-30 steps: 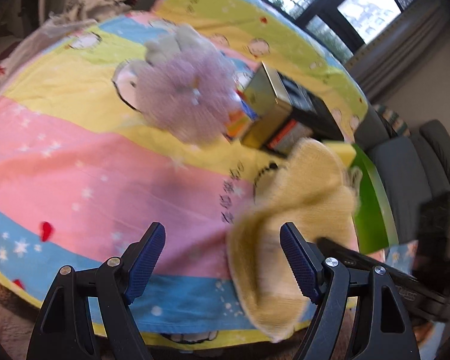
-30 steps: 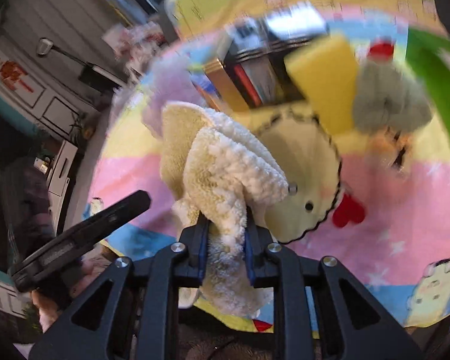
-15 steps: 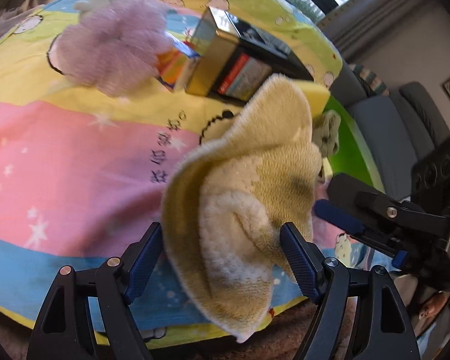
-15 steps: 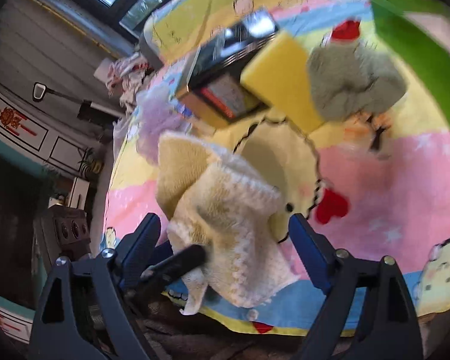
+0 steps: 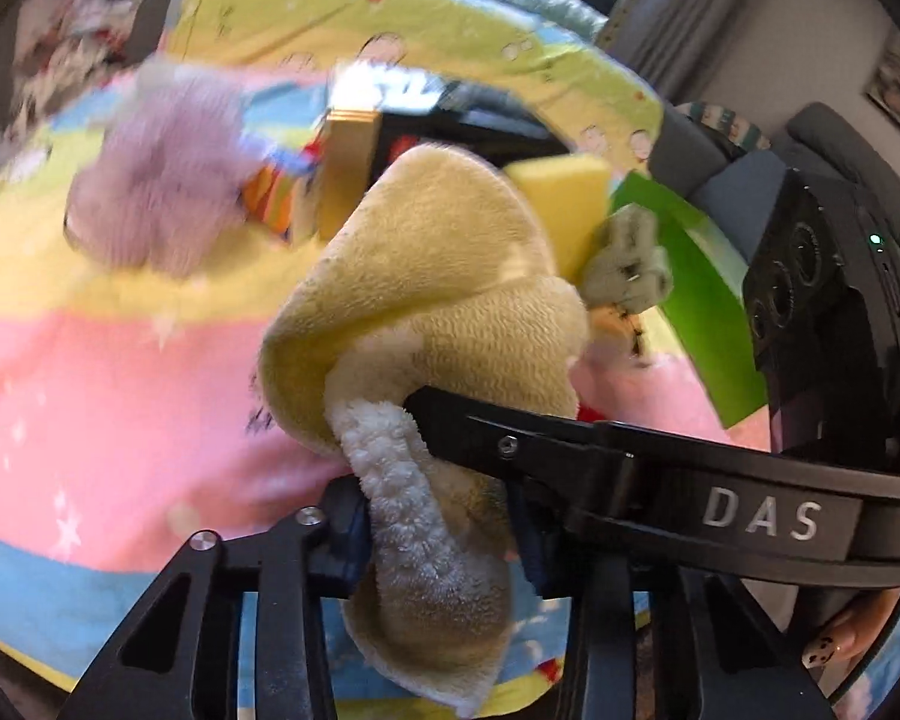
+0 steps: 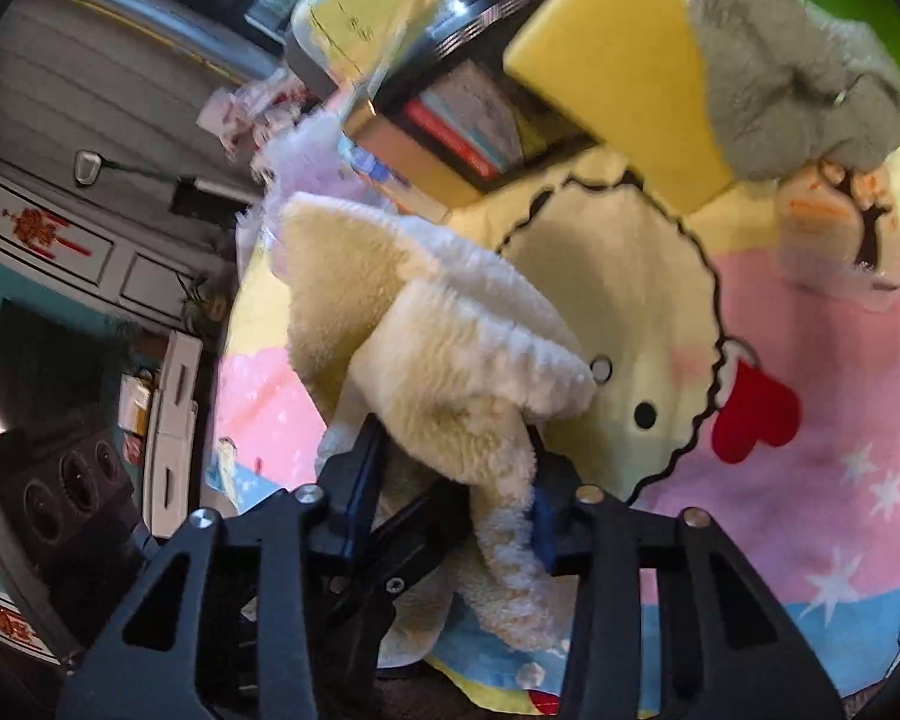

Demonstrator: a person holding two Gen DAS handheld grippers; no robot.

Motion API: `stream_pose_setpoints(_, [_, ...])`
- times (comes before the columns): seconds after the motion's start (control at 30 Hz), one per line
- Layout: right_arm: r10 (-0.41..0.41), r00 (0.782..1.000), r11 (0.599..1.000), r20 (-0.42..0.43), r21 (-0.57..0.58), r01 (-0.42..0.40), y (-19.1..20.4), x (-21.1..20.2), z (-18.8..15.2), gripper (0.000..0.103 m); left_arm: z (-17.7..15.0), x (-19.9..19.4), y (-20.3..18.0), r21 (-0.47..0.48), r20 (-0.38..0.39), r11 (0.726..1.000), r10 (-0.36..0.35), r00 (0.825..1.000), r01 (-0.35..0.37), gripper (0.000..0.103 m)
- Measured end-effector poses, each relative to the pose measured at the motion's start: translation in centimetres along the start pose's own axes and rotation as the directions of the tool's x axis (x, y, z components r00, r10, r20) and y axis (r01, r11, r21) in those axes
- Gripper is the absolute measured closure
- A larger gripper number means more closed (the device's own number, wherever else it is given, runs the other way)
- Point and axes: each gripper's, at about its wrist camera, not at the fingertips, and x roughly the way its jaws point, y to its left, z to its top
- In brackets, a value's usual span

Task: Organize soft objects
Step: 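Lift the cream towel and carry it over the green box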

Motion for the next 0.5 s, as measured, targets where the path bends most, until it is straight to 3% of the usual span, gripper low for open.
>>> stream_pose_setpoints(0.23, [0.018, 0.978, 0.998, 0.207, -0.055, -0.007, 0.9, -7.6, 1.9, 0.063, 3.5, -3.1, -5.3, 0.142, 0.141, 0.988, -0.086, 0.986, 0.066, 0.065])
stream_pose_setpoints(0.4, [0.013, 0.935, 0.998, 0.353, -0.055, 0.007, 0.4, -13.0, 4.4, 0.063, 7.7, -3.1, -11.5, 0.264, 0.212, 0.960, -0.150, 0.966, 0.091, 0.065])
stream_pose_setpoints(0.5, [-0.023, 0.904, 0.998, 0.427, -0.039, 0.044, -0.8, -15.9, 5.9, 0.063, 9.4, -2.3, -14.4, 0.330, 0.212, 0.937, -0.191, 0.958, 0.113, 0.065])
